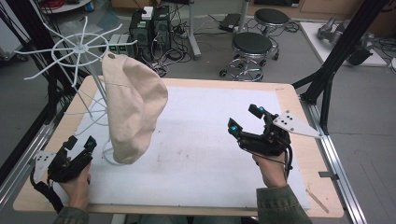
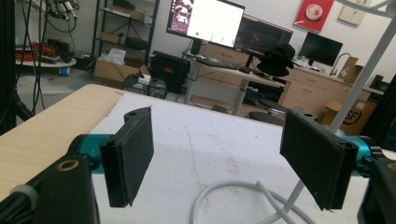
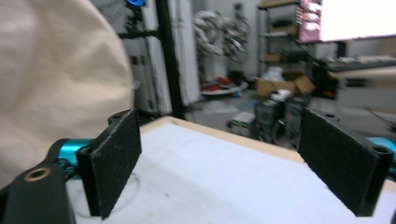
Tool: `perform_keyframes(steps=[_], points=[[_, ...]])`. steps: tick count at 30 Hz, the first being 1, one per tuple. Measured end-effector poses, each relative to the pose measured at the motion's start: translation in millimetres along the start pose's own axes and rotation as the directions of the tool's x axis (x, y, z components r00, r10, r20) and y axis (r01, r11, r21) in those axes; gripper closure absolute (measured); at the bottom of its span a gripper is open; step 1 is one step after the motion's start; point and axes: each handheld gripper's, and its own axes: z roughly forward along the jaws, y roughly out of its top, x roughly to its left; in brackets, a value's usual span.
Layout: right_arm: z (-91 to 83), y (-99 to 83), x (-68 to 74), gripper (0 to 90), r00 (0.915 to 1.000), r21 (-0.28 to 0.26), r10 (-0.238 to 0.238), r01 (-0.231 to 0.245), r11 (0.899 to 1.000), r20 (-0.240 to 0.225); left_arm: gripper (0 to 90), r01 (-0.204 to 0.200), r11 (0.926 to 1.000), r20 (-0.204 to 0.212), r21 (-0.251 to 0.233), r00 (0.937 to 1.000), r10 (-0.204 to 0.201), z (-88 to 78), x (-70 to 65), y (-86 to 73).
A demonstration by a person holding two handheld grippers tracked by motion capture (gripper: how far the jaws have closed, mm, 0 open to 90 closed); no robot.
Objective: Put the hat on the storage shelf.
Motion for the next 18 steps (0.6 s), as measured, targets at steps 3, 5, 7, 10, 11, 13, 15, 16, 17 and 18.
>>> perform_keyframes(steps=[3,5,7,10,11,13,15,16,17,18], points=[[-6.3,-6.3,-5.0,12.1,0.9991,0.013,0.023,-0.024,1.000,0.036,25.9,0.000,1.0000,-0.001,0.000,1.0000,0.000,-0.6,0.0,0.2],[-9.7,-11.3,-7.3,11.9,0.9963,0.028,0.020,-0.022,0.999,0.084,25.9,0.001,1.0000,-0.003,-0.001,1.0000,-0.001,-1.1,-0.3,0.4],[-12.8,-15.5,-9.2,11.4,0.9932,0.049,0.009,-0.014,0.999,0.116,25.9,0.001,1.0000,-0.002,-0.002,1.0000,-0.001,-1.2,-0.5,0.4],[-16.7,-20.5,-10.6,11.4,0.9921,0.042,0.004,-0.009,0.999,0.125,25.9,0.003,1.0000,-0.001,-0.002,1.0000,-0.003,-1.7,-0.9,0.5],[-18.6,-23.1,-11.1,11.4,0.9912,0.044,0.005,-0.011,0.999,0.132,25.9,0.002,1.0000,-0.002,-0.002,1.0000,-0.002,-2.0,-1.0,0.7],[-24.3,-33.8,-12.6,11.4,0.9898,0.034,0.002,-0.007,0.999,0.142,25.9,0.002,1.0000,-0.001,-0.004,1.0000,-0.002,-2.3,-1.2,0.7],[-27.0,-42.0,-15.1,11.4,0.9912,0.034,0.015,-0.019,0.999,0.131,25.9,0.004,1.0000,0.001,-0.002,1.0000,-0.004,-2.3,-1.4,0.5],[-28.3,-46.3,-16.8,11.4,0.9921,0.031,0.024,-0.028,0.999,0.123,25.9,0.004,1.0000,0.001,-0.001,1.0000,-0.004,-2.3,-1.4,0.3],[-29.1,-50.6,-18.7,11.4,0.9927,0.031,0.034,-0.038,0.999,0.116,25.9,0.005,1.0000,0.001,-0.003,1.0000,-0.005,-2.4,-1.5,0.3],[-29.8,-54.8,-20.1,11.4,0.9922,0.035,0.039,-0.043,0.998,0.118,25.9,0.005,1.0000,0.002,-0.005,1.0000,-0.005,-2.7,-1.7,0.4]])
